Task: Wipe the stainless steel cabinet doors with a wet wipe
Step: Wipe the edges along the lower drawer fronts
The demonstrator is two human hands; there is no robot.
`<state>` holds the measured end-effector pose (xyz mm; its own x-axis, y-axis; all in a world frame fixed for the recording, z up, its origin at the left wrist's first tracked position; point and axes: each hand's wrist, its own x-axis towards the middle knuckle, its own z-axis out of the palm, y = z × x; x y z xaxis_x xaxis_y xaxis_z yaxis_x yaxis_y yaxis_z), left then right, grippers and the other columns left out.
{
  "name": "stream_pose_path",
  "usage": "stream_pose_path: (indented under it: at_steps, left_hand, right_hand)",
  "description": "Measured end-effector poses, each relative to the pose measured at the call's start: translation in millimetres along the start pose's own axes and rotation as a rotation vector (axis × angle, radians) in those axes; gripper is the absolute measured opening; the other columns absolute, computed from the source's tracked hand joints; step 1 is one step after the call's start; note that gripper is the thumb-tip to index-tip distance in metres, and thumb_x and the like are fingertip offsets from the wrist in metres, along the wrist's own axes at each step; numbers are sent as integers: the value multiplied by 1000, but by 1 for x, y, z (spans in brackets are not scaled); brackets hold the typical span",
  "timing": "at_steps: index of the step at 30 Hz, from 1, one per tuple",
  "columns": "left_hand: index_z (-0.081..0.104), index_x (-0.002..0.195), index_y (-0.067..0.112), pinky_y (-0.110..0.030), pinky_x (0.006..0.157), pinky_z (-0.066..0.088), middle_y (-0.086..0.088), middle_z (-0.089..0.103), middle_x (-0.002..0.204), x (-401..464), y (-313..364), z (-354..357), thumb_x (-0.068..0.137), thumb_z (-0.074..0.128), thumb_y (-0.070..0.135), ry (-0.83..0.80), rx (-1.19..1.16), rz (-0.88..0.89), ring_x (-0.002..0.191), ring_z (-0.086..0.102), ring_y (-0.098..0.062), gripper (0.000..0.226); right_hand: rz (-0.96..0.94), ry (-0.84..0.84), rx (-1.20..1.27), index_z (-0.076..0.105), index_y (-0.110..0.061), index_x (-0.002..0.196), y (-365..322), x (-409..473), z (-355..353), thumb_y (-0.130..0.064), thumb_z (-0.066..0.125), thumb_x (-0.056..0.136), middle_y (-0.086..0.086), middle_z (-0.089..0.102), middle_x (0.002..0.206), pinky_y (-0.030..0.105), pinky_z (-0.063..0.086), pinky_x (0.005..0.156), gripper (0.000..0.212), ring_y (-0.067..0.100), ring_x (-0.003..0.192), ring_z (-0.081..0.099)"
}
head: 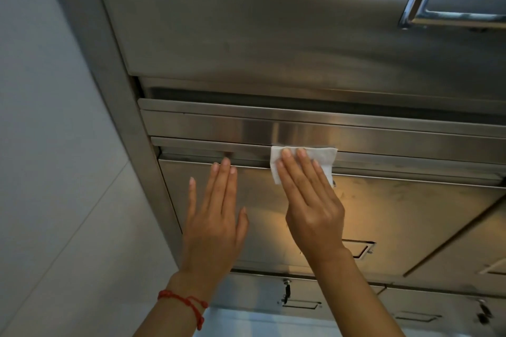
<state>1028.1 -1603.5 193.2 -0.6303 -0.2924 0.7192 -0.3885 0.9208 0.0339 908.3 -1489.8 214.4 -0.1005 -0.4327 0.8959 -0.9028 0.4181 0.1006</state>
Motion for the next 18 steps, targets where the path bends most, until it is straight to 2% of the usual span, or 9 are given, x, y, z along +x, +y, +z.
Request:
stream_pose_path:
  at_steps: [7,11,14,18]
  left_hand:
    - [36,138,-5,-56,108,24,-20,36,146,0,2,3,90,39,24,20,18,-9,138,29,-29,56]
    - [41,136,-7,-56,108,25,-21,37,145,0,4,4,90,40,23,27,13,-20,137,30,-30,55]
    - [42,136,-6,-56,108,25,-20,38,145,0,3,3,90,41,23,24,26,-21,137,30,-29,55]
    - [36,140,-3,-56,109,23,-18,35,148,0,0,2,91,38,24,-2,28,-8,138,29,-28,56]
  right_hand:
    - [-71,-16,47,58,0,125,5,5,-2,19,64,69,12,48,137,40,35,110,59,26,130,46]
    - [-1,9,-7,60,0,123,18,-5,-10,20,68,69,12,50,135,41,36,110,59,26,129,47]
    - [22,54,-37,59,0,123,26,-10,-13,17,65,76,13,51,133,42,36,110,51,25,127,48]
    - [42,72,-56,58,0,123,34,-15,-15,16,66,77,13,50,134,42,34,111,50,23,132,43]
